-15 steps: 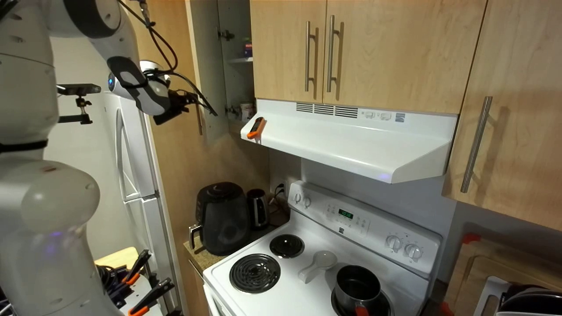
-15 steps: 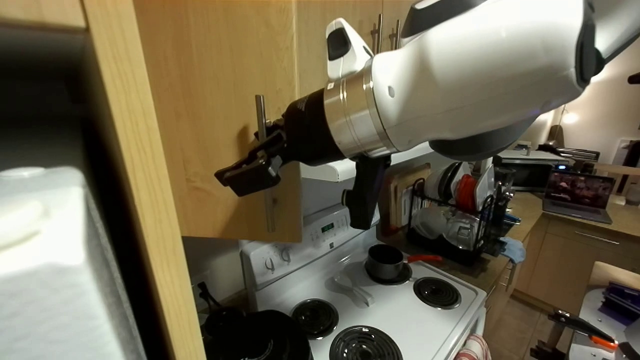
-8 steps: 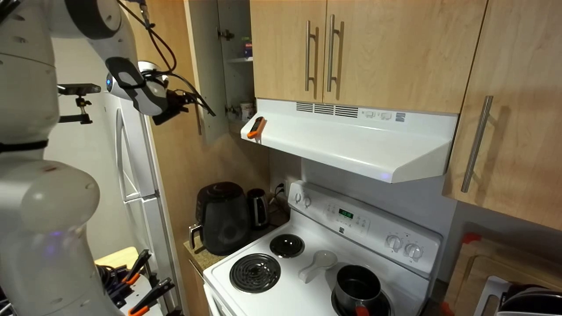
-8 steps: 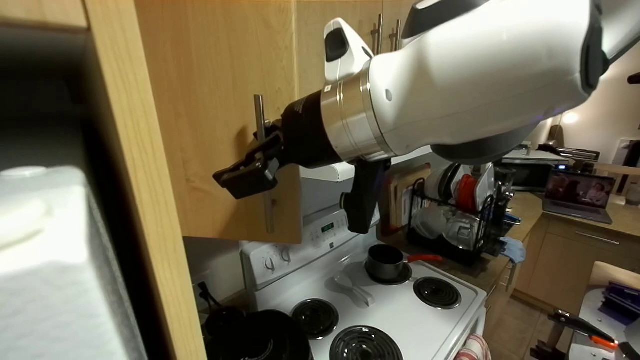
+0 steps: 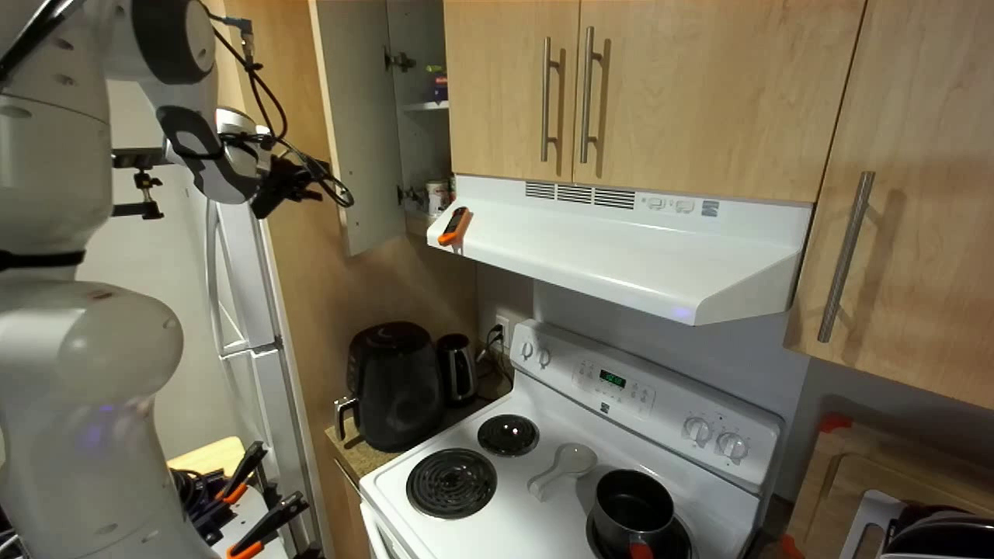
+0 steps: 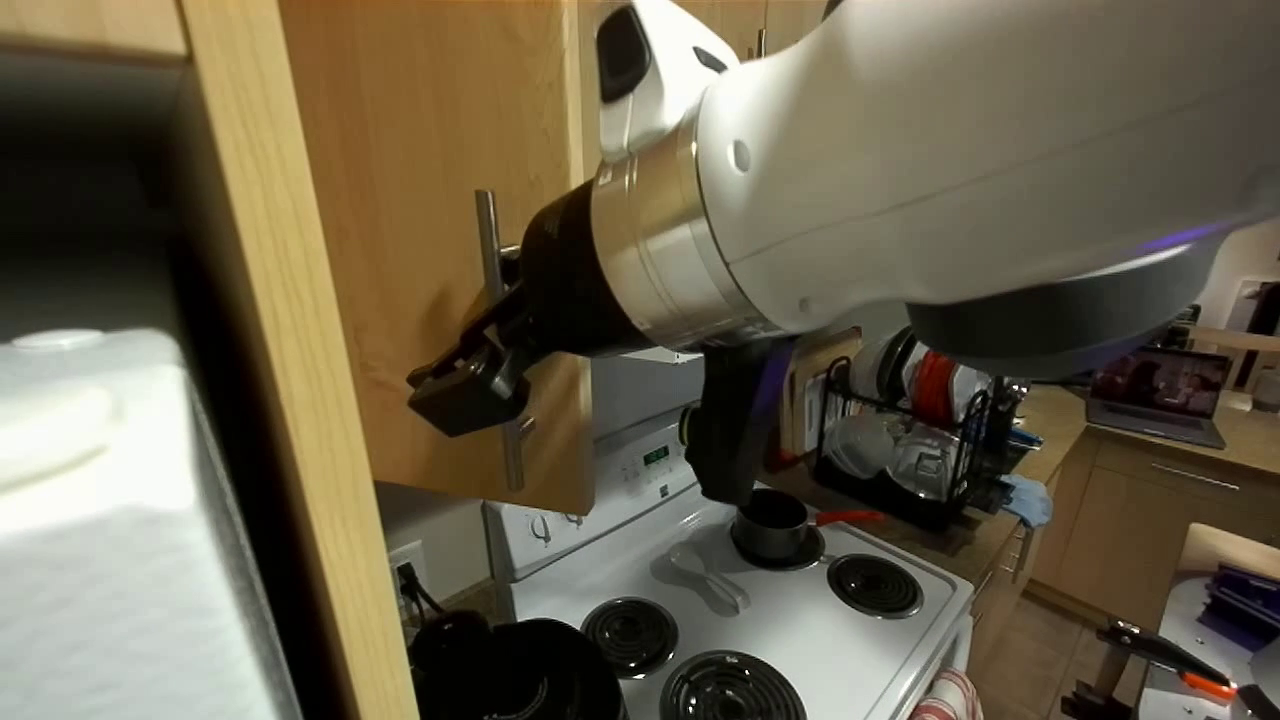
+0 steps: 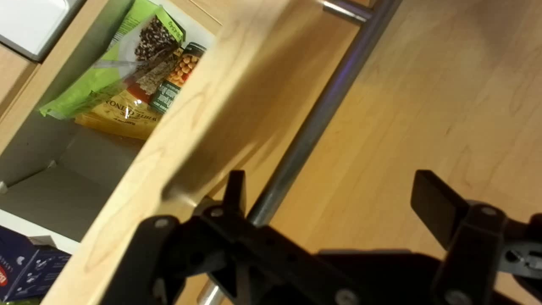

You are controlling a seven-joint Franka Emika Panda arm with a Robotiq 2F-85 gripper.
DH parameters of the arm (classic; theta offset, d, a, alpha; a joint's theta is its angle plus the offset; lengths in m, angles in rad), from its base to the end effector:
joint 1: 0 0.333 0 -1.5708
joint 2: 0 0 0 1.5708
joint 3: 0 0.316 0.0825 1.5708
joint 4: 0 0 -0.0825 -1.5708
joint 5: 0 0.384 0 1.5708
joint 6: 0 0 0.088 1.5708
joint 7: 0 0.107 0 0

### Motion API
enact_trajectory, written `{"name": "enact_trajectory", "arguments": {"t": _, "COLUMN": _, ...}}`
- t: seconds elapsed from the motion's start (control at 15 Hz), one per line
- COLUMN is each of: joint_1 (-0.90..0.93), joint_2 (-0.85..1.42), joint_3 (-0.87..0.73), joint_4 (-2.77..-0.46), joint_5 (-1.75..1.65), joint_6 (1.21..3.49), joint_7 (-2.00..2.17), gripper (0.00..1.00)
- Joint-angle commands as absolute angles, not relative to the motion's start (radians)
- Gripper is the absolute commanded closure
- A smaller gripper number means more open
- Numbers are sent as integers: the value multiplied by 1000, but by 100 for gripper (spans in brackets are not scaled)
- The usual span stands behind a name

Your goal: Open the top left cabinet door

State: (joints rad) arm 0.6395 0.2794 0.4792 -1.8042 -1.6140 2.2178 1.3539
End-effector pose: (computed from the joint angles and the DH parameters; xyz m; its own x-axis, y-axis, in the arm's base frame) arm 0.3383 0.5644 0.4473 0.2082 0.5697 0.7950 0.3165 -0.8083 0.4964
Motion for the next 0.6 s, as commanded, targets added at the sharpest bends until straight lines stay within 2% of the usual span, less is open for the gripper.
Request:
{"name": "enact_trajectory", "arguments": {"t": 0.0, "joint_1": 718, "joint_2": 325, "joint_3": 484, "joint_4": -1701, "joint_5": -1583, "joint_6": 2081, "joint_7": 1235, "gripper": 0}}
{"name": "enact_trajectory", "arguments": {"t": 0.2, "joint_1": 790, "joint_2": 353, "joint_3": 470, "joint_4": -1647, "joint_5": -1613, "joint_6": 2008, "joint_7": 1208, "gripper": 0}}
{"name": "enact_trajectory", "arguments": {"t": 0.53, "joint_1": 774, "joint_2": 274, "joint_3": 473, "joint_4": -1721, "joint_5": -1602, "joint_6": 2163, "joint_7": 1122, "gripper": 0}}
